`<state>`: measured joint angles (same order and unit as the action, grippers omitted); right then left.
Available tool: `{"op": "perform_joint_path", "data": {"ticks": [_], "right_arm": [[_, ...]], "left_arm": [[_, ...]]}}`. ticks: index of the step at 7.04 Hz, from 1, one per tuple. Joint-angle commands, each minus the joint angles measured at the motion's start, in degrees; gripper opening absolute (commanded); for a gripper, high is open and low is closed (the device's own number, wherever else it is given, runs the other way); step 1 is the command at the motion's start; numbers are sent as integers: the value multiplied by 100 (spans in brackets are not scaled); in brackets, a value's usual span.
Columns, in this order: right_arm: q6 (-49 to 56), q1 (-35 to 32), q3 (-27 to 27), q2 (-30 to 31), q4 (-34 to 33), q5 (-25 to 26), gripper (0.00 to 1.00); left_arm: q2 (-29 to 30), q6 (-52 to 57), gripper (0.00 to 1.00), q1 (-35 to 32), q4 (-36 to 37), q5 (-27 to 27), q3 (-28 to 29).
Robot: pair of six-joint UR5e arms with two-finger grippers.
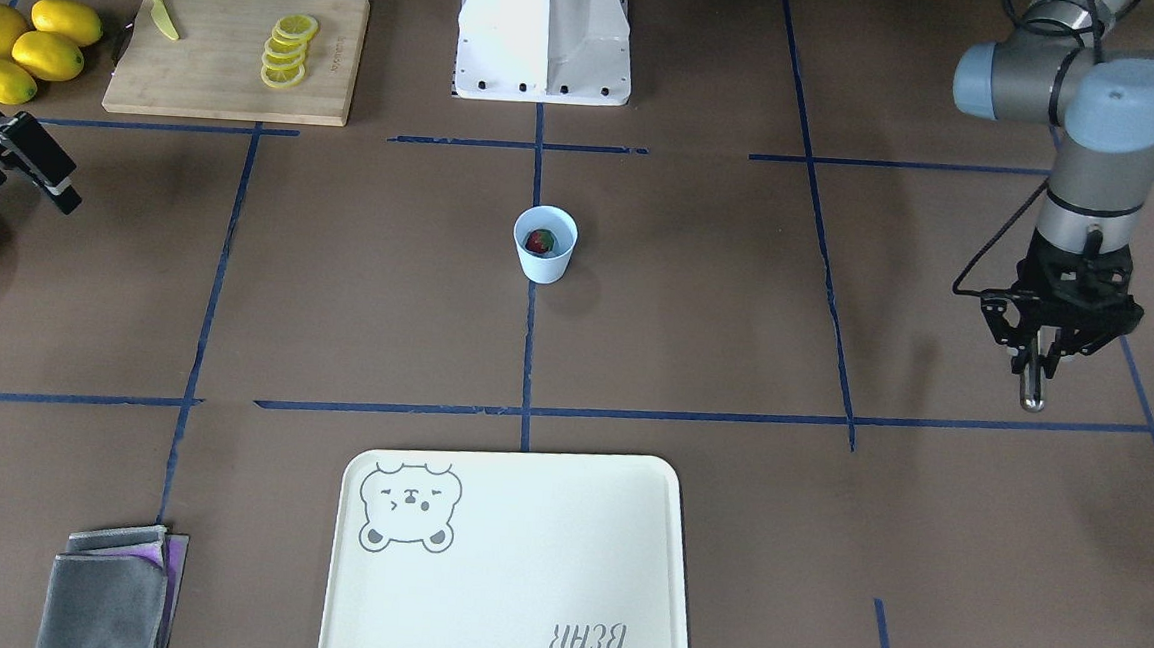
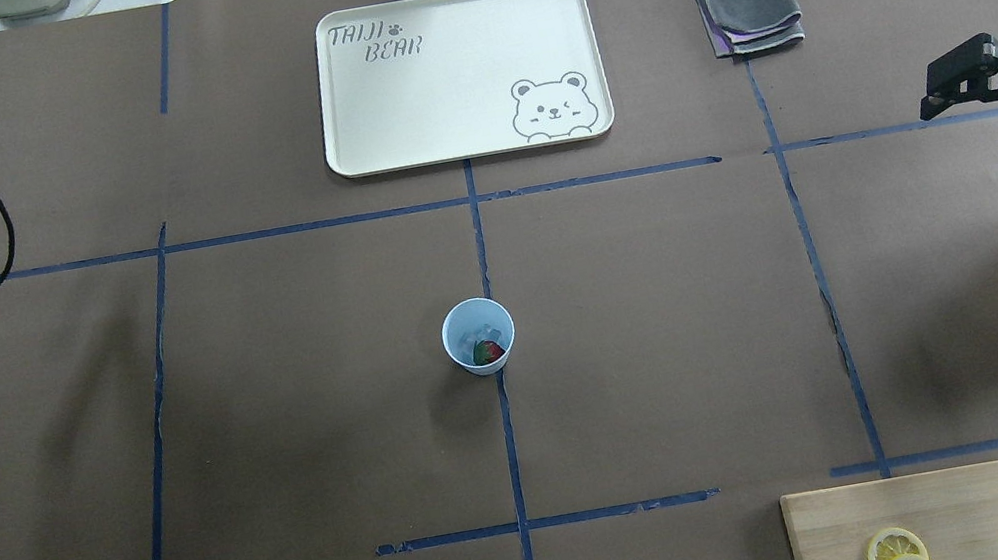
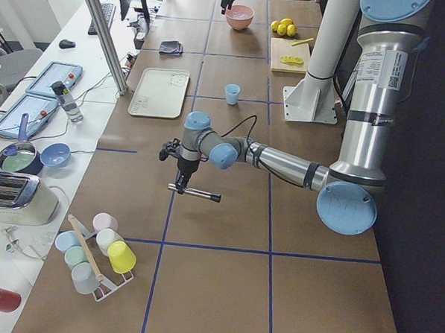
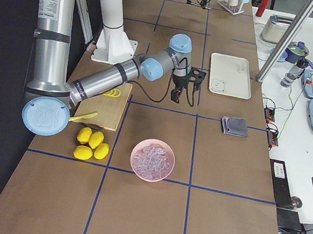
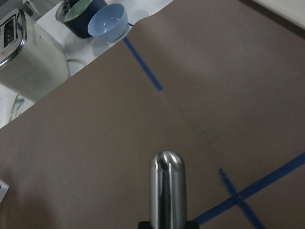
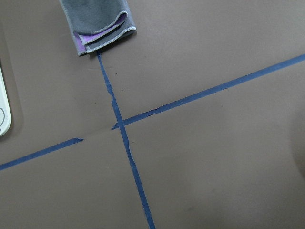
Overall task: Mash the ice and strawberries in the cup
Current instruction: 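Set the muddler down on the table and open the left gripper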
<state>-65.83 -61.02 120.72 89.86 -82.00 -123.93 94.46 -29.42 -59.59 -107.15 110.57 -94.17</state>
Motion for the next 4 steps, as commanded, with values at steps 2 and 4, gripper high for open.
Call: {"op": "perform_joint_path", "data": {"ticks": [2, 4], "right_arm": [[0, 3, 13, -12, -9, 0, 100], [0, 3, 39, -21, -9, 0, 100]], "left_arm": [[-163, -133, 0, -342, -42, 703, 732], [-260, -204, 0, -342, -1038, 703, 1380]]}}
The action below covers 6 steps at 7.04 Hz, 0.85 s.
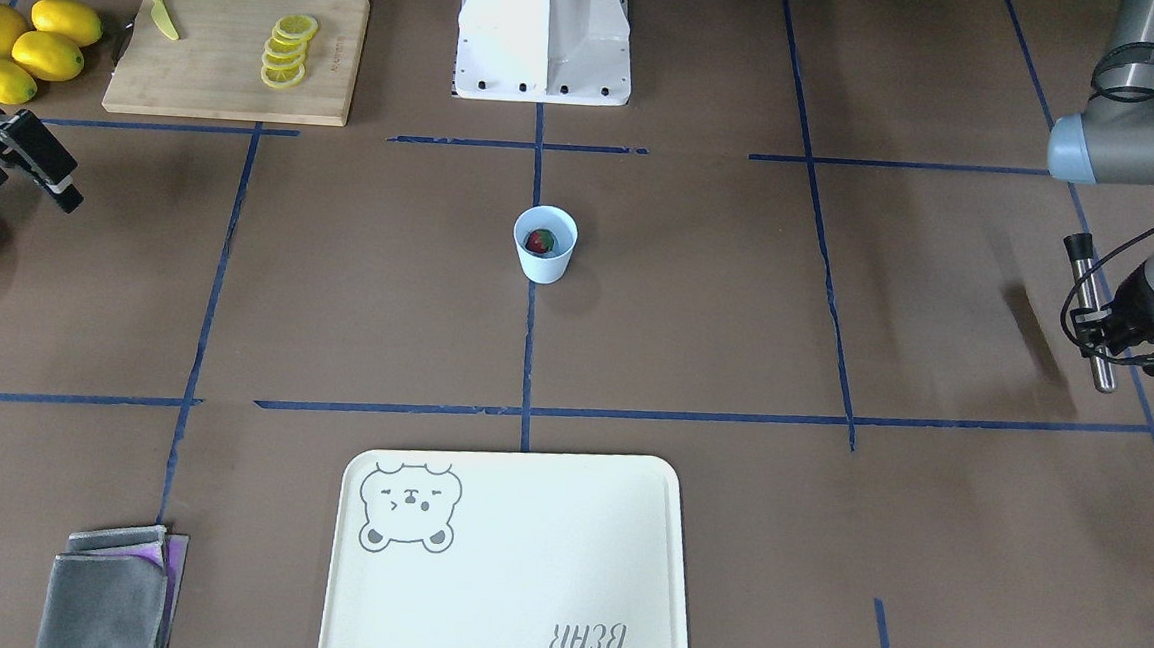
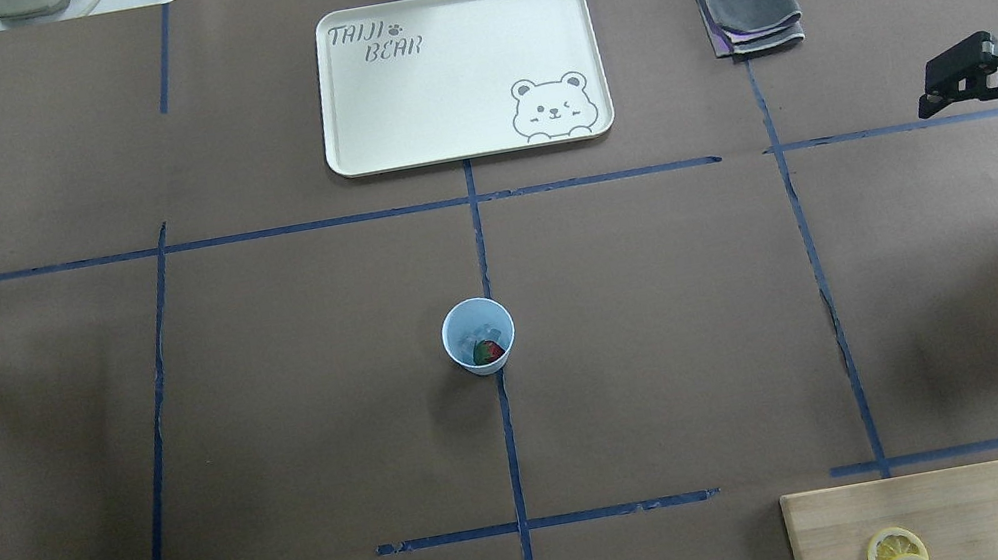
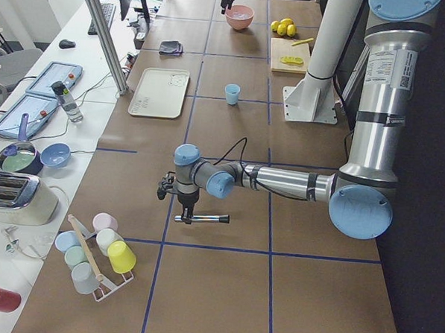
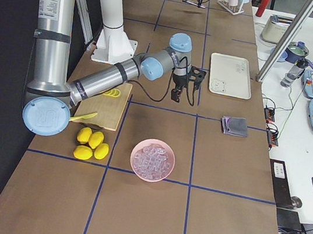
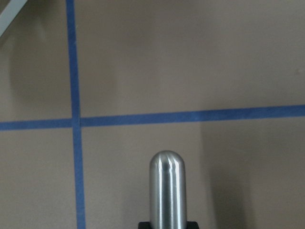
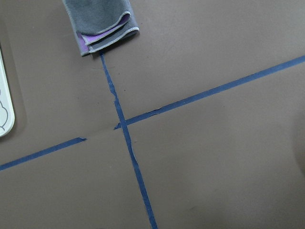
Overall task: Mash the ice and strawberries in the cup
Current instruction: 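Set the muddler down on the table and open the left gripper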
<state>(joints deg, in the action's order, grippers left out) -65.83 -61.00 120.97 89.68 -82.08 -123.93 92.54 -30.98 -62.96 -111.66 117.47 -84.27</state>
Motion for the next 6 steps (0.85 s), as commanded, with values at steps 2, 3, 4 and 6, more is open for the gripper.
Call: {"op": "perform_joint_path", "data": {"ticks": [2, 3, 4, 6], "right_arm": [[0, -9, 40, -12, -1, 0, 100], [0, -26, 40, -12, -1, 0, 100], [0, -35, 58, -4, -1, 0, 100], [-9, -44, 93, 23, -19, 0, 100]], "left_arm": [[-61, -329, 0, 21, -1338, 4, 840], [-69, -338, 0, 4, -1410, 13, 833], [-87, -338, 2, 3, -1411, 13, 807], [-96, -330, 99, 12, -1428, 4, 806]]}}
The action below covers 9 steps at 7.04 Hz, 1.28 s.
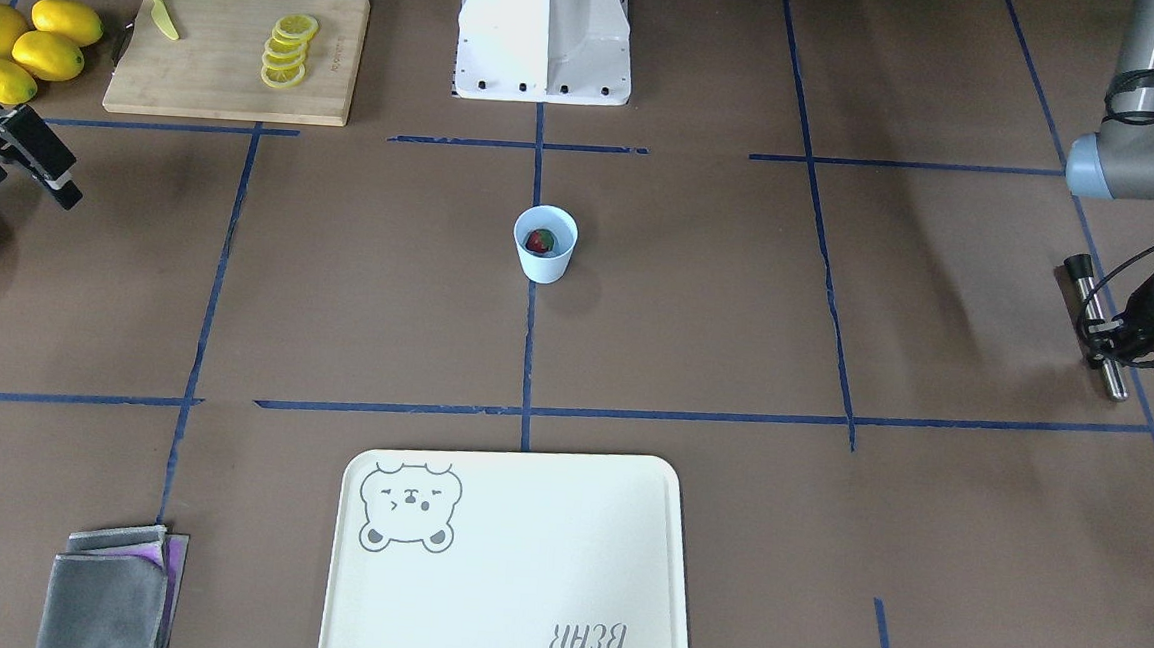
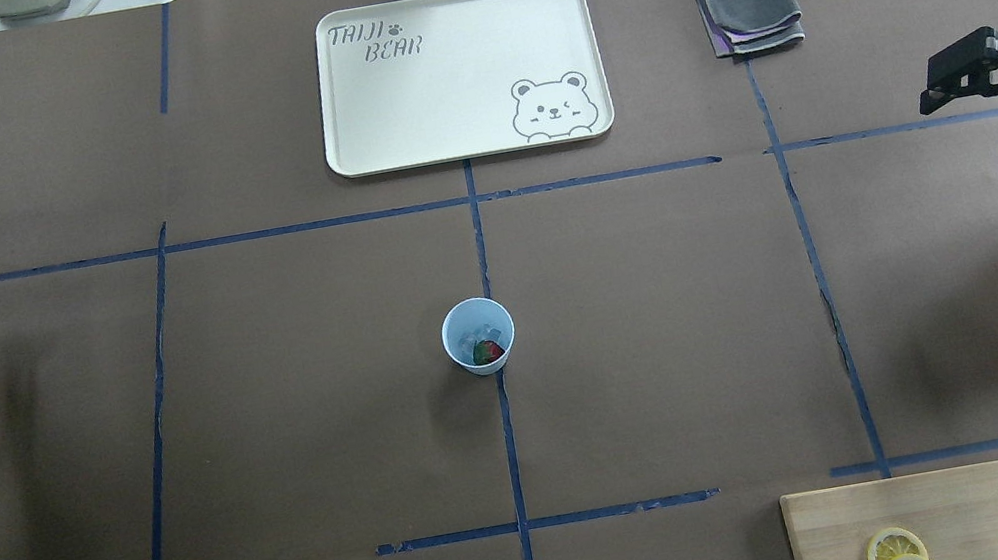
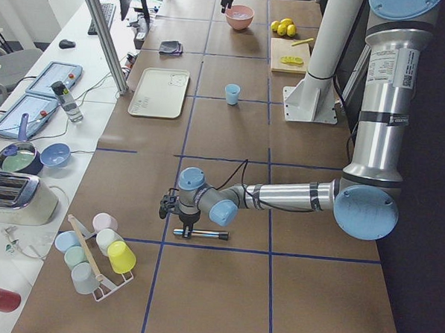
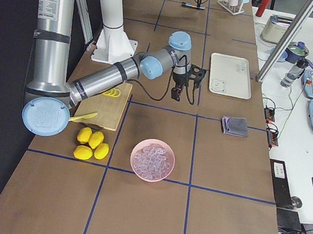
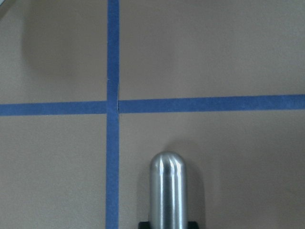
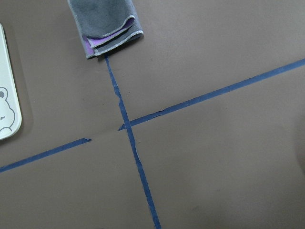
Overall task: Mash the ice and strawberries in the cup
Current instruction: 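Set the muddler down on the table and open the left gripper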
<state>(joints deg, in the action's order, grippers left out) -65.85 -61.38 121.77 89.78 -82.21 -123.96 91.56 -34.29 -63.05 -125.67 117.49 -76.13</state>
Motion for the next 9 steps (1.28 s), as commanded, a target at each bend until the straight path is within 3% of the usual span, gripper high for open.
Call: {"op": "perform_joint_path", "data": {"ticks": [1, 2, 3, 6, 8, 9], "right_arm": [[-7, -6, 14, 13, -6, 4, 100], [-7, 3, 14, 13, -6, -5, 100], [-7, 3, 14, 13, -6, -5, 100], [-7, 3, 14, 13, -6, -5, 100], [2, -23, -13, -4, -32, -23, 100], [98, -110, -56, 56, -41, -75, 100]], "left_arm": [[2, 10, 100, 12, -27, 10, -25], [11, 19, 100, -14, -27, 115, -77], [28, 19, 100, -180, 7, 612, -156], [-33, 45, 100, -672, 104, 827, -647], [-33, 507, 100, -1242, 1013, 1415, -1374], [-24, 1425, 100, -1619, 1810, 1425, -1709]]}}
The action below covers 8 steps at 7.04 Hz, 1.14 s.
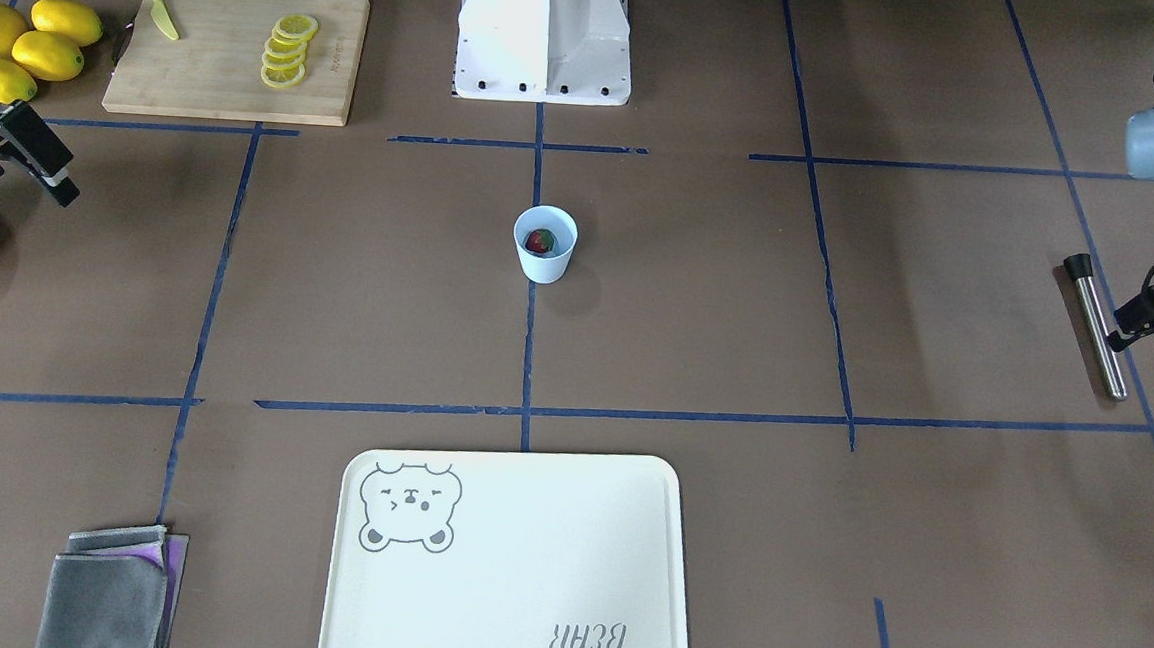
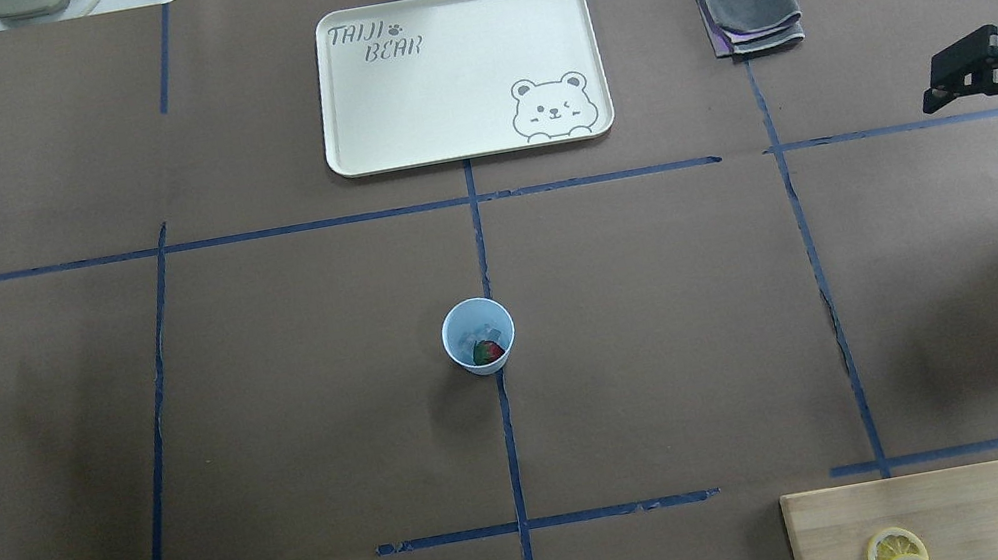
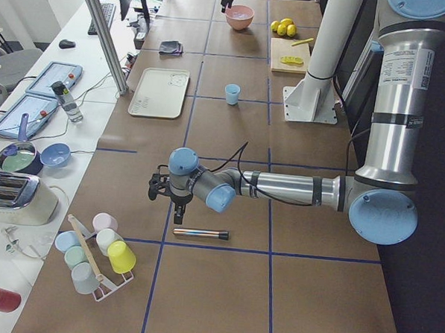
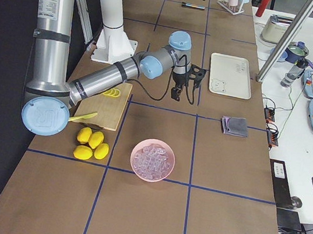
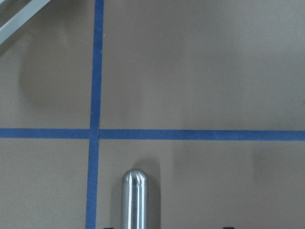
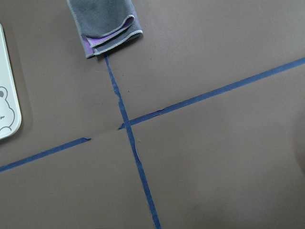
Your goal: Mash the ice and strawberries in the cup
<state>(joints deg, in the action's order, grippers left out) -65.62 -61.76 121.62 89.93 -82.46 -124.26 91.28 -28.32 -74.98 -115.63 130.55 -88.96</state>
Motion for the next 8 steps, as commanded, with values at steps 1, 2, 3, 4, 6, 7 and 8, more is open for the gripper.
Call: {"op": "perform_joint_path", "data": {"ticks": [1, 2, 3, 4, 6, 7, 8], "right_arm": [[311, -247, -94, 85, -24, -80, 100], [1114, -536, -121, 251, -250, -81, 100], [2227, -1026, -208, 270, -731, -116, 100], [3413, -1466, -366, 297, -1223, -212, 100], [5769, -2555, -1494, 376, -1351, -719, 100], [6781, -2960, -2188, 376, -1308, -862, 100], [7530, -3312, -2639, 359, -1307, -872, 100]], "left_arm": [[160, 1689, 100, -691, 1980, 120, -699], [484, 2342, 100, -1024, 2862, 129, -780], [557, 2748, 100, -1254, 3245, 173, -746], [540, 3135, 100, -1526, 3580, 451, -719], [488, 3692, 100, -1704, 4021, 717, -675], [418, 3693, 100, -1704, 3988, 770, -675], [399, 3684, 100, -1695, 3961, 779, -666]]}}
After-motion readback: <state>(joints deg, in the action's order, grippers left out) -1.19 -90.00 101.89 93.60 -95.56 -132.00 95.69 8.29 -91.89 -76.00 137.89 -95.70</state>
